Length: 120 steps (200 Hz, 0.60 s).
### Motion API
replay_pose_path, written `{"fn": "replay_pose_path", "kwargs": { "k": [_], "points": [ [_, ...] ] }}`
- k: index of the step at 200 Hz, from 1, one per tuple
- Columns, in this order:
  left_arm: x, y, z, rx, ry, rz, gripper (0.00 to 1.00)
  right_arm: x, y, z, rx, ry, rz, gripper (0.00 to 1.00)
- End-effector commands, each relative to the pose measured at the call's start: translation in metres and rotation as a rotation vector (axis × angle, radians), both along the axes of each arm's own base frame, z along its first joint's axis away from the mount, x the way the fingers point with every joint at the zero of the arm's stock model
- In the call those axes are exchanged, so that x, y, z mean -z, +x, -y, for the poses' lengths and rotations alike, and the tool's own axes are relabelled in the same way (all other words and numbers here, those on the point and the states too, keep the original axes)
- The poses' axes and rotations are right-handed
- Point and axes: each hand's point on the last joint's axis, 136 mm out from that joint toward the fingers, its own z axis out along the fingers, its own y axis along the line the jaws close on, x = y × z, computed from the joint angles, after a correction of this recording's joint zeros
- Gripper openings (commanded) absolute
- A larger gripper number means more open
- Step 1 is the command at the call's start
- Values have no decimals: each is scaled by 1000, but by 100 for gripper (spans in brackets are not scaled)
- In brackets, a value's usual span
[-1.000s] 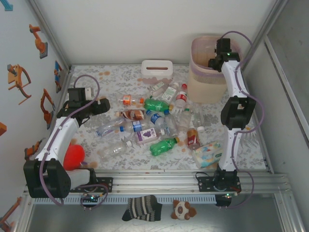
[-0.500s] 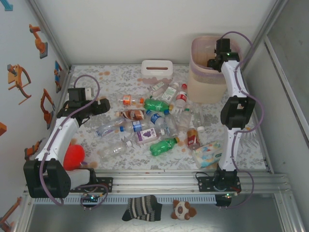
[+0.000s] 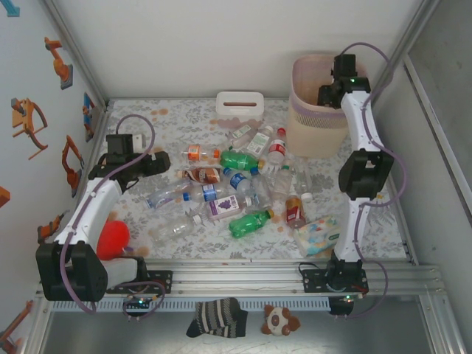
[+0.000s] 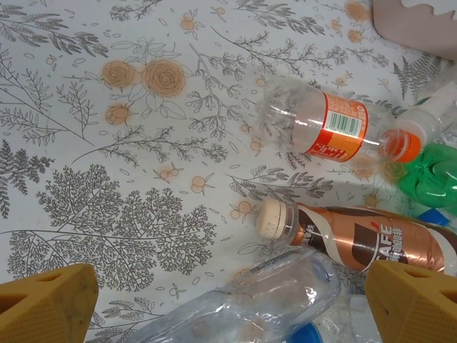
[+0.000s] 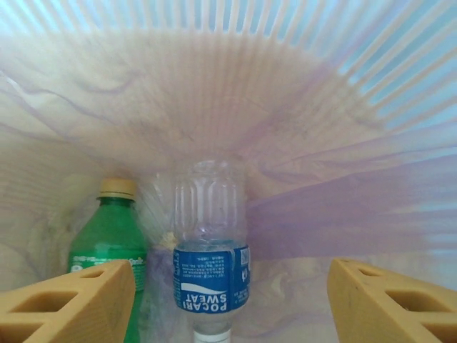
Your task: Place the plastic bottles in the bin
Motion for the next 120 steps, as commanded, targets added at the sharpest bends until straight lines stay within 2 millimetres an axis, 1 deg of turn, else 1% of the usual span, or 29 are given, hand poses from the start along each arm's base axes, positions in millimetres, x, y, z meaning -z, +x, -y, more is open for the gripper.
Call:
{"fn": "replay_pose_path", "kwargs": {
  "k": [1, 34, 49, 64, 88, 115, 120],
  "points": [
    [-3, -1, 3, 31, 35, -17, 96, -64, -14, -6, 1, 31, 125, 70],
    [4, -12, 15, 86, 89, -50, 96, -95, -27, -9, 4, 62, 198, 69],
    [5, -21, 23, 126, 167, -70, 96, -109, -35, -11, 2, 79, 227, 69],
    [11, -35, 33, 161, 215, -117, 96, -120, -45, -12, 6, 96, 244, 69],
    [26, -58, 52, 185, 182, -202, 97, -137, -62, -17, 2, 127, 279, 69],
    [41, -85, 71, 214, 188, -287, 98, -150, -84, -21, -6, 150, 309, 69],
    [43, -90, 74, 222, 197, -304, 98, -150, -88, -21, -7, 152, 308, 69]
  ]
}}
